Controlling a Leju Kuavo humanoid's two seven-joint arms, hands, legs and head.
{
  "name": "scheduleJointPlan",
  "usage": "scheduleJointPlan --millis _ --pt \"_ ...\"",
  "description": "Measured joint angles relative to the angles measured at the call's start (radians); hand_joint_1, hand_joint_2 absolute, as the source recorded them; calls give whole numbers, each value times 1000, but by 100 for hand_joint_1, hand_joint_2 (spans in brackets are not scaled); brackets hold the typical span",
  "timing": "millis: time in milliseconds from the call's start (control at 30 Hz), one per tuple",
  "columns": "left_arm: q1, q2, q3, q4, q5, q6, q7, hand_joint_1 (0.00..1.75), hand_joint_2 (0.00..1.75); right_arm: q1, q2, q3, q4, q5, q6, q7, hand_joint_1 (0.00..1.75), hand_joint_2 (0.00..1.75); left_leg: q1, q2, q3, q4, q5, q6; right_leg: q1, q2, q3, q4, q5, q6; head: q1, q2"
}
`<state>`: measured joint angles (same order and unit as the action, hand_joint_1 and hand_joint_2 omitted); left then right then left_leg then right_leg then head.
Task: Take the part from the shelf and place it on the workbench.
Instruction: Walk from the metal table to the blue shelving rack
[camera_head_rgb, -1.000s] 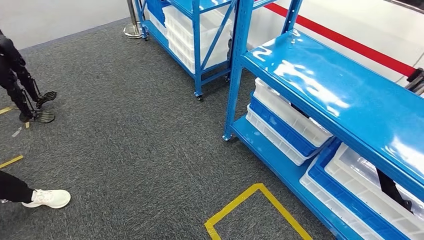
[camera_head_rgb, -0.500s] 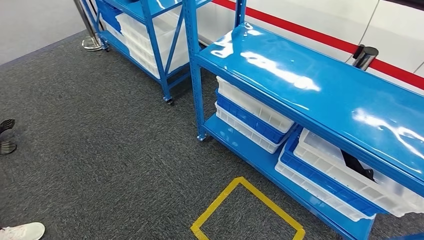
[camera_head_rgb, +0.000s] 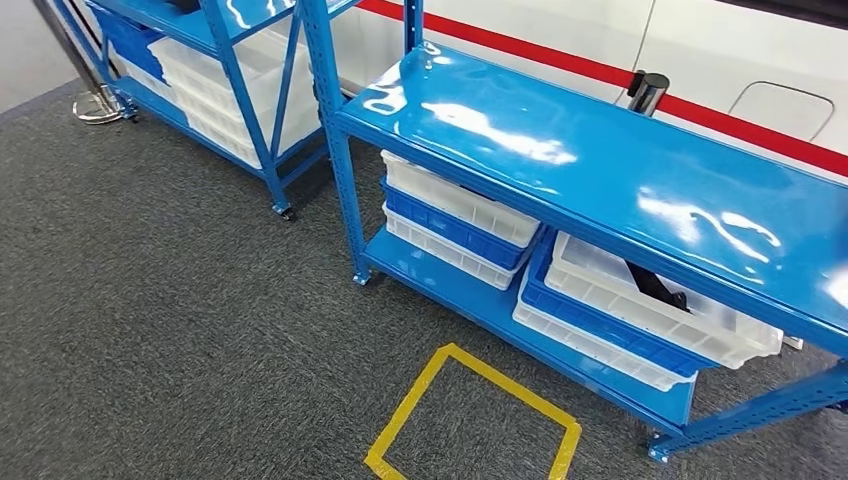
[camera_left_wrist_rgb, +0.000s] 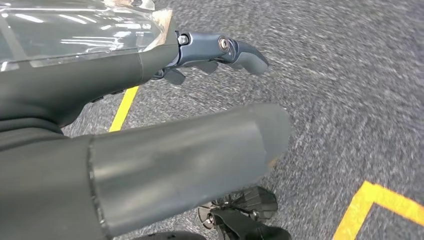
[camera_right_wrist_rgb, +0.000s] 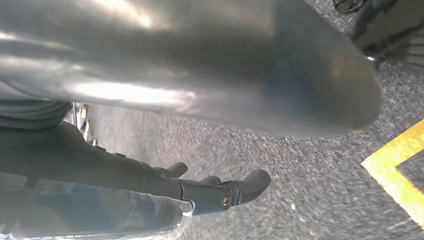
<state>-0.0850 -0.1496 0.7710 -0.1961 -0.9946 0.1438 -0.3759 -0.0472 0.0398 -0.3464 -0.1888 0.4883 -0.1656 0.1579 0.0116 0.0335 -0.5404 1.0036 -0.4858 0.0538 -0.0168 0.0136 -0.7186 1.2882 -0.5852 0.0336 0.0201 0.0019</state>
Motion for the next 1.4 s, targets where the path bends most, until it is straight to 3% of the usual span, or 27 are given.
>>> scheduleJointPlan --millis 33,67,133,200,267,300,367,433,500,533,567,600,667,733,800,867,933,1000,1033,1067,1133,1167,1233,1300,1333,1400 --pt "0 -1 0 0 0 0 0 0 0 1 -1 0 0 1 0 0 0 0 0 12 0 0 -1 -1 -1 -3 3 -1 5 8 0 0" --pt "0 -2 0 0 0 0 0 0 0 3 -3 0 0 1 0 0 0 0 0 23 1 0 -3 -4 -3 -9 28 -44 24 18 0 0" --pt "0 -3 0 0 0 0 0 0 0 3 -4 0 0 4 0 0 0 0 -2 44 6 2 -9 -12 -3 -50 106 -186 71 31 1 0" --pt "1 -4 0 0 0 0 0 0 0 -1 -4 0 0 6 0 0 0 0 -8 64 14 4 -18 -25 2 -84 153 -270 101 21 0 0" --pt "-1 -4 0 0 0 1 0 0 0 -1 -3 0 0 6 0 0 0 0 -9 85 24 3 -24 -37 6 -73 155 -279 109 3 -2 0" --pt "-2 -4 0 0 0 2 -1 0 0 0 -3 0 0 6 0 0 0 0 -5 83 28 5 -29 -44 2 -61 156 -280 110 -4 -4 0" --pt "-4 -4 0 0 -1 2 -2 0 0 1 -3 -1 0 6 0 1 0 0 1 38 17 46 -62 -56 -6 -40 161 -283 112 -19 -5 0" --pt "-1 -4 0 0 -1 3 -2 0 0 0 -4 -1 0 7 0 2 0 0 3 -17 -36 163 -130 -59 -6 -18 162 -283 114 -29 -7 0" --pt "4 -4 0 0 -1 2 -2 0 0 -1 -4 -1 0 7 0 2 0 0 2 -31 -93 274 -170 -57 -1 9 161 -282 114 -32 -8 0" --pt "5 -4 0 0 -1 2 -2 0 0 0 -4 -1 0 7 0 2 0 0 2 -33 -103 285 -160 -54 1 23 162 -282 114 -32 -8 0" --pt "5 -4 0 0 -1 2 -2 0 0 1 -3 -1 0 7 0 2 0 0 2 -37 -94 256 -129 -50 2 37 164 -281 114 -32 -8 0" --pt "5 -4 0 0 -1 3 -2 0 0 2 -3 -1 0 7 0 2 0 0 2 -46 -72 201 -89 -45 3 51 166 -281 114 -32 -8 0" --pt "5 -3 0 0 -1 3 -2 0 0 1 -2 -1 0 6 0 2 0 0 3 -92 -21 75 -26 -34 6 76 166 -279 114 -30 -7 0" --pt "4 -1 0 0 -1 3 -1 0 0 0 0 -1 0 6 0 2 0 0 -1 -117 -1 22 -15 -27 6 97 157 -279 118 -21 -7 0" --pt "3 -2 0 0 -2 3 -1 0 0 2 -1 -2 0 5 0 2 0 0 -5 -97 3 10 -10 -18 4 109 146 -281 122 -8 -7 0" --pt "2 -4 0 0 -3 3 -2 0 0 3 -2 -4 0 2 0 1 0 0 -3 -72 10 -7 -1 -5 6 67 126 -252 107 -3 -5 0" --pt "4 -4 0 0 -3 3 -3 0 0 1 -1 -7 0 1 0 0 0 0 -2 -42 13 -14 2 1 5 14 71 -147 59 -7 -2 0" --pt "4 -4 0 0 -3 3 -3 0 0 0 -1 -8 0 1 0 -1 0 0 -3 -11 12 -14 1 2 1 2 10 -27 17 -3 0 0" --pt "4 -4 0 0 -3 3 -3 0 0 2 -2 -9 0 1 0 -1 0 0 -3 2 12 -13 0 1 -2 0 1 -7 16 4 0 0" --pt "4 -4 0 0 -3 3 -3 0 0 4 -3 -9 0 0 0 -1 0 0 -2 14 12 -13 -1 -1 -5 -4 11 -22 27 14 0 0" --pt "4 -5 0 0 -3 3 -3 0 0 5 -3 -10 0 0 0 -1 0 0 -2 37 18 -12 -6 -9 -11 -39 86 -156 75 33 1 0" --pt "4 -5 0 0 -4 3 -3 0 0 3 -3 -10 0 0 0 -1 0 0 -4 48 22 -11 -11 -16 -10 -61 124 -222 95 35 2 0" --pt "3 -4 0 0 -5 4 -4 0 0 -1 -1 -10 0 0 0 -1 0 0 -9 68 29 -9 -20 -30 -5 -84 160 -286 113 24 0 0" --pt "-1 -4 0 0 -6 4 -4 0 0 0 0 -12 0 0 -1 0 0 0 -8 87 38 -9 -26 -42 -3 -62 158 -285 115 7 -2 0" --pt "-3 -4 0 0 -6 4 -4 0 0 1 1 -13 0 0 -1 0 0 0 -4 82 40 -4 -33 -48 -6 -52 159 -286 116 1 -2 0" --pt "-4 -3 0 0 -7 4 -4 0 0 2 1 -15 0 1 -2 1 0 0 4 36 20 54 -78 -57 -13 -32 162 -289 120 -15 -4 0"
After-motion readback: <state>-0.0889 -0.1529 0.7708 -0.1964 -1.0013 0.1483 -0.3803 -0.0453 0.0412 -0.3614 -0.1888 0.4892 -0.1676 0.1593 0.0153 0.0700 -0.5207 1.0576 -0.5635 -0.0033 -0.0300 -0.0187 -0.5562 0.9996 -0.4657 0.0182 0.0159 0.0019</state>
